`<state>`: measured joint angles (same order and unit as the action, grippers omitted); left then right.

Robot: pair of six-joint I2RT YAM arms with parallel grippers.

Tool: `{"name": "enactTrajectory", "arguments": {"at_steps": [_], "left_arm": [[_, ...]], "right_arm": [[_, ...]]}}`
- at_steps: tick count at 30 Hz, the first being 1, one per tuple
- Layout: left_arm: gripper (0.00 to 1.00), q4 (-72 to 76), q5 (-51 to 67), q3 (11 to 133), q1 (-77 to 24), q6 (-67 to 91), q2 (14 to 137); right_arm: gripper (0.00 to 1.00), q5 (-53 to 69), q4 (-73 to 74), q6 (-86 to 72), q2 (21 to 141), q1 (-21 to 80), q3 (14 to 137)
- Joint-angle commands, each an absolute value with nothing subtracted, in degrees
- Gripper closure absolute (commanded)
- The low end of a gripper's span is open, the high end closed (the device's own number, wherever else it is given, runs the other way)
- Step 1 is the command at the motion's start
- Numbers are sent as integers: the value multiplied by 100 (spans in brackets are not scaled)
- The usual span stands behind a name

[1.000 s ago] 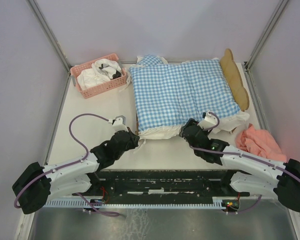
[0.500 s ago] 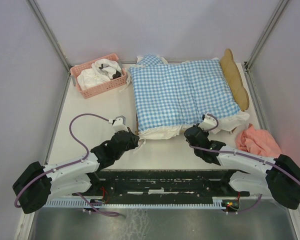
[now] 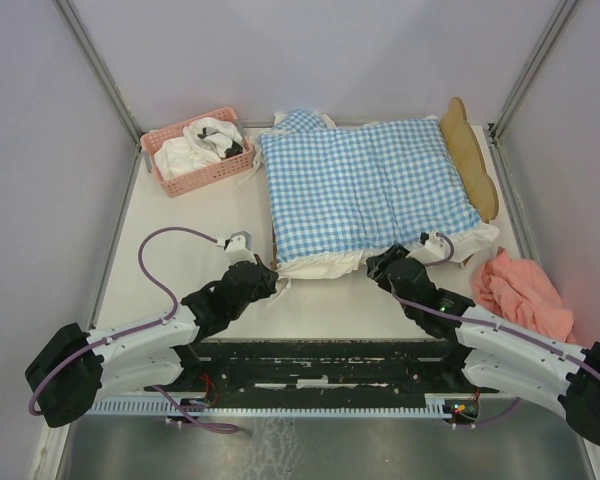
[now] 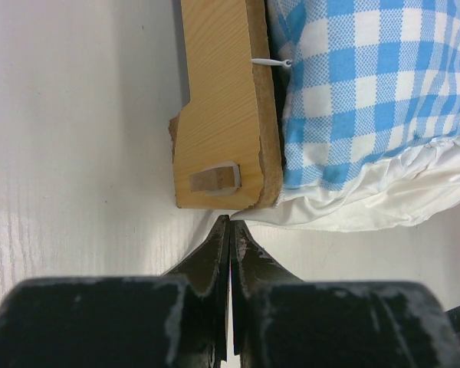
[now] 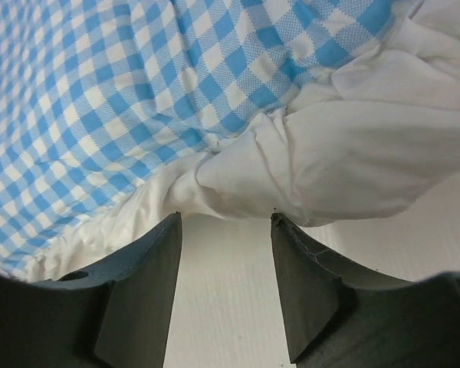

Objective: Set up the pet bed
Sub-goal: Adjust the mattress on the bed frame.

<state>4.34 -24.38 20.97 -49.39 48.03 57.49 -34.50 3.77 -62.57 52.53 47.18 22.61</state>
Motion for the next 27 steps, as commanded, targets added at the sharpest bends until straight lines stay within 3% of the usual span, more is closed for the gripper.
{"name": "enactTrajectory", "arguments": {"at_steps": [1, 7, 14, 18, 24, 27], "left_arm": [[97, 396, -2707, 2261, -4966, 4596, 5714], [97, 395, -2701, 2294, -4958, 4596, 5724], [97, 414, -2669, 2320, -4965, 4588, 5761], [97, 420, -2675, 2321, -4961, 4591, 5775], [97, 452, -2697, 2287, -4966, 4614, 5785], [97, 417, -2778, 2298, -4965, 4619, 5770]], "right_arm": [[38, -3544, 565, -7189, 5030, 4703, 2596], [34, -4199, 1134, -7802, 5408, 4702, 3040], [36, -4605, 1037, -8147, 5988, 4661, 3033], [51, -4671, 395, -7802, 6123, 4626, 2841], [89, -4707, 2, -7489, 6136, 4584, 2576], [98, -4636, 25, -7262, 6088, 4570, 2470]]}}
